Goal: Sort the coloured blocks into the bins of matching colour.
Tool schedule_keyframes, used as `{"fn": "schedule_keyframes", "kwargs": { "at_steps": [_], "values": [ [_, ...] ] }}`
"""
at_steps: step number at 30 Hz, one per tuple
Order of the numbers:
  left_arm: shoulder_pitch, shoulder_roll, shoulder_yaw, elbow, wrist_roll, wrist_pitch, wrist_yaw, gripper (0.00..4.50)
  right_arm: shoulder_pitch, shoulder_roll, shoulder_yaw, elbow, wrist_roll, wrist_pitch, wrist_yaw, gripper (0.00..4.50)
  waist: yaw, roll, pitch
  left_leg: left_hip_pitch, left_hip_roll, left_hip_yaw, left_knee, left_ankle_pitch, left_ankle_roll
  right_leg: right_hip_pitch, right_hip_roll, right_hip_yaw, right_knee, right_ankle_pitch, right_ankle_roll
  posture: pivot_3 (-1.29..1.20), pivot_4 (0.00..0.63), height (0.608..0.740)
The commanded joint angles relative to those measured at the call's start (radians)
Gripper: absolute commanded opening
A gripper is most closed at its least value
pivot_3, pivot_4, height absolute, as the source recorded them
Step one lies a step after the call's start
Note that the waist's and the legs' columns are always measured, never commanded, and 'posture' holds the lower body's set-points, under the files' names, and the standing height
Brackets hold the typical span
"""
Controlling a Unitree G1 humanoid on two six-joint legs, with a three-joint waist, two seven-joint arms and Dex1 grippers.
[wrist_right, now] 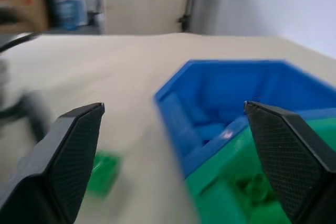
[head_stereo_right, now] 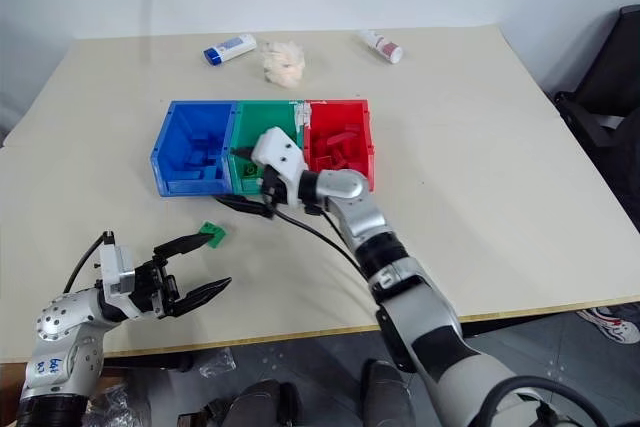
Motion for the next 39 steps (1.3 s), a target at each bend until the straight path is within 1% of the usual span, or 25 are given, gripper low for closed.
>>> {"fn": "schedule_keyframes", "kwargs": {
  "at_steps": [1,3,6,7,8,10,11,14,18,20,23,25,29,33,35,37,39],
  "values": [
    [0.001,0.018,0.026,-0.009,-0.014,0.015,0.023,4.5,0.083,-0.098,-0.005,-0.197,0.062,0.101,0.102,4.45,0.002,0.0,0.0,0.0,0.0,0.0,0.0,0.0,0.0,0.0,0.0,0.0,0.0,0.0,0.0,0.0,0.15,0.74],
    [0.01,0.027,0.043,-0.01,-0.008,0.025,0.05,4.5,0.139,-0.184,-0.015,-0.275,0.081,0.156,0.148,4.45,0.002,0.0,0.0,0.0,0.0,0.0,0.002,-0.001,0.001,0.0,0.0,0.001,0.001,0.0,0.0,0.0,0.15,0.74],
    [0.063,0.046,0.093,-0.045,-0.006,0.042,0.1,4.5,0.224,-0.32,-0.038,-0.373,0.124,0.225,0.229,4.45,0.001,0.0,0.0,0.0,0.0,0.0,0.002,-0.001,0.001,0.0,0.0,0.001,0.001,0.0,0.0,0.0,0.15,0.74],
    [0.077,0.052,0.103,-0.055,-0.006,0.046,0.11,4.5,0.24,-0.348,-0.042,-0.392,0.136,0.238,0.244,4.45,-0.001,0.0,0.0,0.0,0.0,0.0,0.002,-0.001,0.0,0.0,0.0,0.001,0.001,0.0,0.0,0.0,0.15,0.74],
    [0.11,0.056,0.138,-0.068,-0.009,0.058,0.144,4.5,0.26,-0.387,-0.052,-0.4,0.144,0.255,0.262,4.45,-0.003,0.0,0.0,0.0,0.001,0.0,0.002,-0.002,0.001,-0.001,0.0,0.002,0.0,0.0,0.0,0.0,0.15,0.74],
    [0.19,0.063,0.213,-0.088,0.03,0.048,0.221,4.5,0.299,-0.472,-0.075,-0.388,0.15,0.244,0.314,4.45,-0.004,0.0,0.0,0.002,0.001,0.0,0.001,-0.003,0.001,-0.001,0.0,0.003,0.0,0.0,0.0,0.0,0.15,0.74],
    [0.221,0.063,0.24,-0.093,0.073,0.024,0.262,4.5,0.311,-0.503,-0.082,-0.383,0.157,0.249,0.334,4.45,-0.004,0.0,0.0,0.002,0.001,0.0,0.001,-0.004,0.001,-0.002,0.0,0.004,0.0,0.0,0.0,0.0,0.15,0.74],
    [0.305,0.053,0.297,-0.144,0.054,0.053,0.306,4.5,0.323,-0.539,-0.107,-0.366,0.179,0.264,0.346,4.45,-0.002,0.0,0.0,0.002,0.001,0.003,0.001,-0.005,0.002,-0.002,0.0,0.004,-0.001,0.0,0.0,0.0,0.15,0.74],
    [0.499,0.006,0.406,-0.246,-0.018,0.044,0.279,4.5,0.318,-0.571,-0.133,-0.314,0.178,0.254,0.365,4.45,0.0,0.0,0.0,0.002,0.003,0.008,0.004,-0.006,0.002,-0.002,0.0,0.005,-0.002,0.0,0.0,0.0,0.15,0.74],
    [0.57,-0.001,0.428,-0.274,-0.043,0.053,0.25,4.5,0.309,-0.569,-0.134,-0.301,0.182,0.253,0.366,4.45,0.001,0.0,0.0,0.002,0.003,0.008,0.004,-0.007,0.002,-0.005,0.0,0.007,-0.002,0.0,-0.001,0.0,0.15,0.74],
    [0.618,0.013,0.423,-0.304,-0.043,0.074,0.229,4.5,0.292,-0.558,-0.13,-0.281,0.178,0.243,0.366,4.45,0.004,0.0,0.0,0.002,0.004,0.013,0.004,-0.008,0.001,-0.008,0.0,0.008,-0.001,-0.001,-0.002,0.0,0.15,0.74],
    [0.604,0.021,0.405,-0.318,-0.034,0.096,0.248,4.5,0.281,-0.546,-0.127,-0.271,0.176,0.234,0.363,4.45,0.007,0.0,0.0,0.002,0.004,0.013,0.004,-0.007,0.001,-0.008,0.0,0.008,0.0,-0.001,-0.003,0.0,0.15,0.74],
    [0.512,0.033,0.333,-0.329,-0.008,0.137,0.289,4.5,0.264,-0.523,-0.122,-0.27,0.177,0.227,0.355,4.45,0.017,0.0,0.0,0.002,0.004,0.014,0.004,-0.007,0.001,-0.008,0.0,0.008,0.0,-0.001,-0.004,0.0,0.15,0.74],
    [0.3,0.03,0.19,-0.266,0.047,0.187,0.354,4.5,0.277,-0.501,-0.125,-0.334,0.194,0.241,0.338,4.45,0.03,0.001,0.0,0.002,0.004,0.016,0.005,-0.008,0.001,-0.009,0.001,0.009,0.001,0.0,-0.004,0.0,0.15,0.74],
    [0.222,0.026,0.137,-0.225,0.065,0.202,0.36,4.5,0.289,-0.496,-0.127,-0.369,0.205,0.256,0.329,4.45,0.028,0.0,0.0,0.002,0.004,0.016,0.005,-0.008,0.001,-0.009,0.001,0.009,0.002,0.0,-0.004,0.0,0.15,0.74],
    [0.134,0.03,0.077,-0.153,0.098,0.195,0.343,4.5,0.3,-0.49,-0.133,-0.405,0.214,0.275,0.309,4.45,0.026,0.0,0.0,0.002,0.005,0.018,0.005,-0.008,0.001,-0.009,0.001,0.009,0.006,0.001,-0.004,0.0,0.15,0.74],
    [0.022,0.023,0.023,-0.039,0.137,0.152,0.323,4.5,0.324,-0.493,-0.141,-0.443,0.22,0.284,0.286,4.45,0.027,0.0,0.0,0.003,0.005,0.019,0.005,-0.008,0.001,-0.009,0.001,0.009,0.006,0.001,-0.004,0.0,0.15,0.74]
  ]
}}
